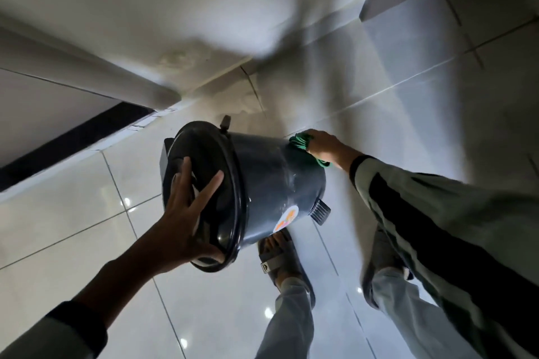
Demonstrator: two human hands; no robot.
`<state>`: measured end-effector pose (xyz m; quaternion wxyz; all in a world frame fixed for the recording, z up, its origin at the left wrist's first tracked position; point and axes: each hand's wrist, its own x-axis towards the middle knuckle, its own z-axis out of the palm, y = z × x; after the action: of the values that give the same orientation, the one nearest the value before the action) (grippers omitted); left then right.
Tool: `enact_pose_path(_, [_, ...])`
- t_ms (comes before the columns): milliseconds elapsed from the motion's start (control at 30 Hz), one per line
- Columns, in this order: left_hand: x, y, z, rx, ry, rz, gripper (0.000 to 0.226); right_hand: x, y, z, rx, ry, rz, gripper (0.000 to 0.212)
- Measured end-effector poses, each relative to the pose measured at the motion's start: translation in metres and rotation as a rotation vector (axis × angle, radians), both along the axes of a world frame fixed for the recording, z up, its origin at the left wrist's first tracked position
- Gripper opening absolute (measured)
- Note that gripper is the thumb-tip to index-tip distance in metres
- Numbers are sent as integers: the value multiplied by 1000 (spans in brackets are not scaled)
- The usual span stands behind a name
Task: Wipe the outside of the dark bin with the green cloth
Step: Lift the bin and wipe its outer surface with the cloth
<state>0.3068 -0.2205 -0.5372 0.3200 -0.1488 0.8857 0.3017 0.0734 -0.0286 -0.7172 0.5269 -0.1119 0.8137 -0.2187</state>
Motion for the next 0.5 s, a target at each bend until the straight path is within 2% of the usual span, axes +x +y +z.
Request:
enact_pose_path(100, [-8,6,2,28,8,22,143,1,-28,17,-92,-5,-8,52])
enact_pose_path(200, [-26,11,5,39,-49,93,143,8,-50,67,-328,-9,-71,60])
enact_pose_path(300, [-39,13,10,38,-99,175,142,30,-46,114,-524,144,-61,59])
enact_pose_path(367, [-42,16,12,41,-111,165,141,42,-31,122,-608,239,-88,64])
enact_pose_path(433, [-42,15,12,51,-105,143,139,42,-16,103,-561,275,-83,70])
enact_pose_path(500, [-41,10,8,59,-106,154,140,32,-5,67,-372,221,-69,73])
